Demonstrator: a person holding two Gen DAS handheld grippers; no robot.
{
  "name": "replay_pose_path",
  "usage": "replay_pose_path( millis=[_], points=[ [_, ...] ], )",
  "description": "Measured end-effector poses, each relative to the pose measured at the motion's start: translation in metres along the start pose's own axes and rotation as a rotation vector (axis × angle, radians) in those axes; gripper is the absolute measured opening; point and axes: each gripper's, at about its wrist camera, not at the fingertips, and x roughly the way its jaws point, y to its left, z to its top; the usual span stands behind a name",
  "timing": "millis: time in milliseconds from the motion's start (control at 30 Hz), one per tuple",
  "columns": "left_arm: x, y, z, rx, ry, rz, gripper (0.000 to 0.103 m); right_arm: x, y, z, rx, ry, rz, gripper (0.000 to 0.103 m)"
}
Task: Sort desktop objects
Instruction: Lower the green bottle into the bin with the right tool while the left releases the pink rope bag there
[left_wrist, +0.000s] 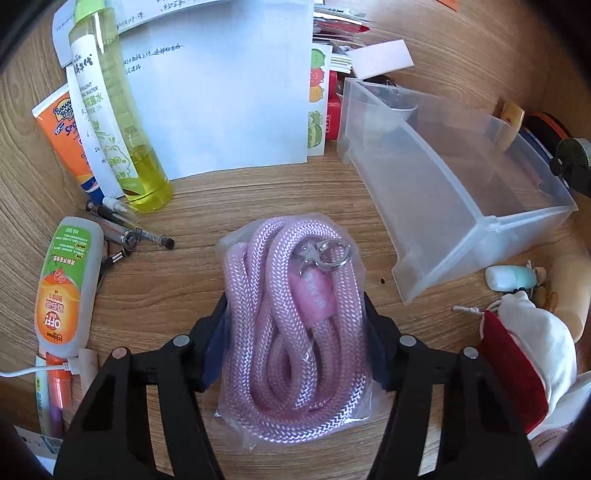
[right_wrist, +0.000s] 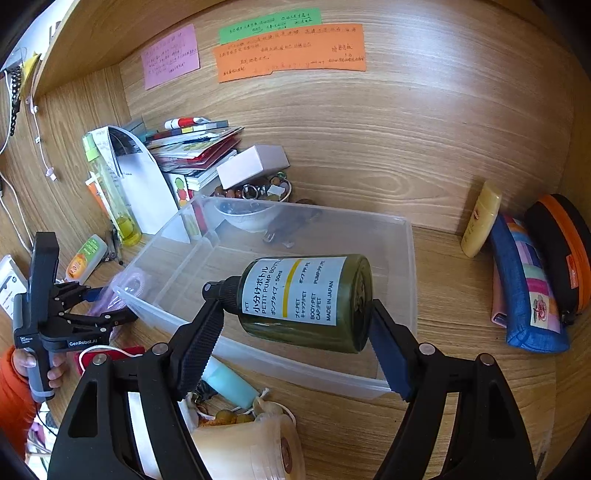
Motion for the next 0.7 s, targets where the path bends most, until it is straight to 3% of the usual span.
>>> replay_pose_path(
  millis=[333,700],
  points=[
    [-0.039,0.013,0.024,-0.064,-0.114,-0.041,0.058,0.029,0.001,0.013,-0.009,0.051,-0.003,0.075],
    [-0.081,-0.022,0.070,-0.045,-0.246,-0.137,0.058,0.044,-0.011,0.007,0.033,0.084,0.052,0.075]
  ],
)
